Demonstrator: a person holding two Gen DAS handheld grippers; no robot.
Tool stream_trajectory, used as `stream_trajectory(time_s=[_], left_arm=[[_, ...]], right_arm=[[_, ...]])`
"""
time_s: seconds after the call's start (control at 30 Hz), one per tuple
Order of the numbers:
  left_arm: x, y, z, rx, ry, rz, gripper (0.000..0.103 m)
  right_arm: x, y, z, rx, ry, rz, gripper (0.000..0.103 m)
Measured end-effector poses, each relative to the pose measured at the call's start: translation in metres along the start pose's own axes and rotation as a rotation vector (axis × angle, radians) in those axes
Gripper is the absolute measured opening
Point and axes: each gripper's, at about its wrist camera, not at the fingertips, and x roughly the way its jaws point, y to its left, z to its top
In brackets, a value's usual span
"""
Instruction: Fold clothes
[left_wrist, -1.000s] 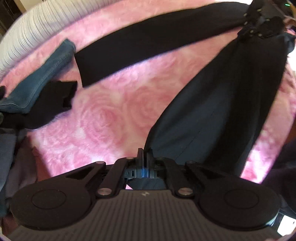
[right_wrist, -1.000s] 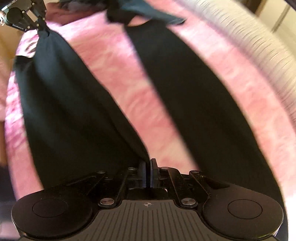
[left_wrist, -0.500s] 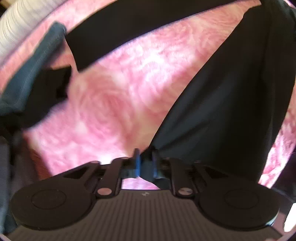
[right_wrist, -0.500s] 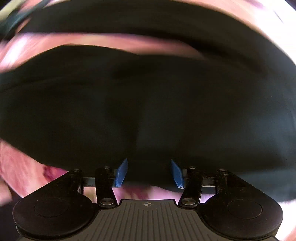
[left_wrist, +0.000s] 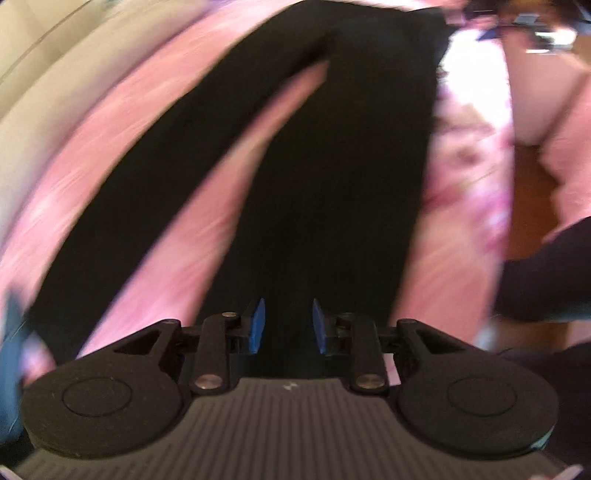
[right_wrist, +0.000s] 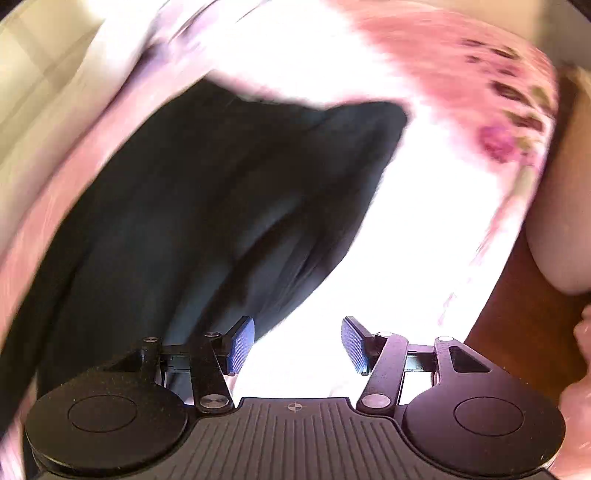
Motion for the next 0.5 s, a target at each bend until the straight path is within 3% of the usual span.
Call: stream_trajectory(time_s=[0.1, 0.2, 0.27, 0.4, 0.5], left_arm=[[0.025, -0.058, 0.052, 0.138, -0.048, -0.079, 0.027], [0.049, -0.094, 0.098, 0.157, -0.072, -0.127, 0.028], [0.064, -0.112, 0.124, 0.175, -0.08, -0.147, 0.028], [0.083, -0.139, 0.162, 0.238, -0.088, -0.17, 0.029], [0.09, -0.138, 0.176, 0.217, -0.083, -0.167, 0.032]], right_arm=[[0.012, -0.028, 0.034, 0.103, -0.05, 0.045, 0.056], [0.026, -0.055, 0.063, 0.203, -0.041, 0.123, 0.056], [0.039, -0.068, 0.078, 0.252, 0.023, 0.185, 0.001], [0.035, -0.082, 0.116, 0.228, 0.1, 0.237, 0.002], [0.029, -0.1, 0.141, 0.193, 0.094, 0.177, 0.001]])
